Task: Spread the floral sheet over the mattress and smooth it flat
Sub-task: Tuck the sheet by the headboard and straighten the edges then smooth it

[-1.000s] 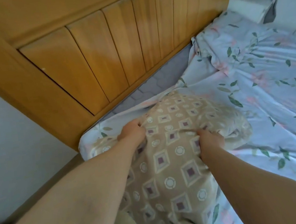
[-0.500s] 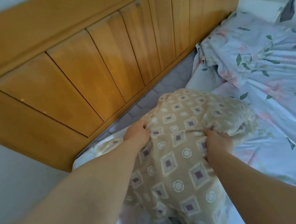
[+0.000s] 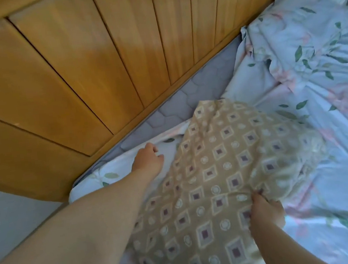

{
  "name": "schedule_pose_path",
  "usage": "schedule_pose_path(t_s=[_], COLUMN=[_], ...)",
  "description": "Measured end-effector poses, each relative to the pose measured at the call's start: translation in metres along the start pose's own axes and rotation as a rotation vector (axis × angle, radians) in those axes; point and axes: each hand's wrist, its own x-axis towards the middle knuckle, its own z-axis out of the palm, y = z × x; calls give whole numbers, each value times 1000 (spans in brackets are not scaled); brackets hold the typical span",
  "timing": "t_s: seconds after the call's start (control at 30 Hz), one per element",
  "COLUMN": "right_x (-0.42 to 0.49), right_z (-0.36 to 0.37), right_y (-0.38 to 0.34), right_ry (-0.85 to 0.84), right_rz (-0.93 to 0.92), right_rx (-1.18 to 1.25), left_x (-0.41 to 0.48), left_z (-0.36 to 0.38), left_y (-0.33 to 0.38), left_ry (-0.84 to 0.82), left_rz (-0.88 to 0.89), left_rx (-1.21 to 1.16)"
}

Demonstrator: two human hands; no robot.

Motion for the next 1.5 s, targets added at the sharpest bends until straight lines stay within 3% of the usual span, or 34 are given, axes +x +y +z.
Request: schedule_pose_path(t_s=[0.17,0.33,0.57,0.63,0.7,0.97,1.17,1.5], right_x=[-1,17,49,37,31,4,-47,-74], right_z=[23,-9,-100,-108,-108,-24,37,94], right_y=[14,-1,13,11,-2,-53,-72,-113], right_ry=[64,129,419,526,489,175,131,35], right_rz=[33,-56,-24,24,77,-90,-96,-144], right_rx=[-110,-92,-327,-276,-232,-295,-252,-213], left_x=[20,29,13,4,-4,-6,7,41], left_z=[-4,-6,28,44,56,37,-17,-74], left_y=[-31,-19,41,56,69,71,27,3], left_ry=[-28,-44,-79,-123,-165,-152,-136,-104], left_rz=[-1,2,120,151,201,285,332,217], left_rx=[93,92,144,153,175,169,179,192])
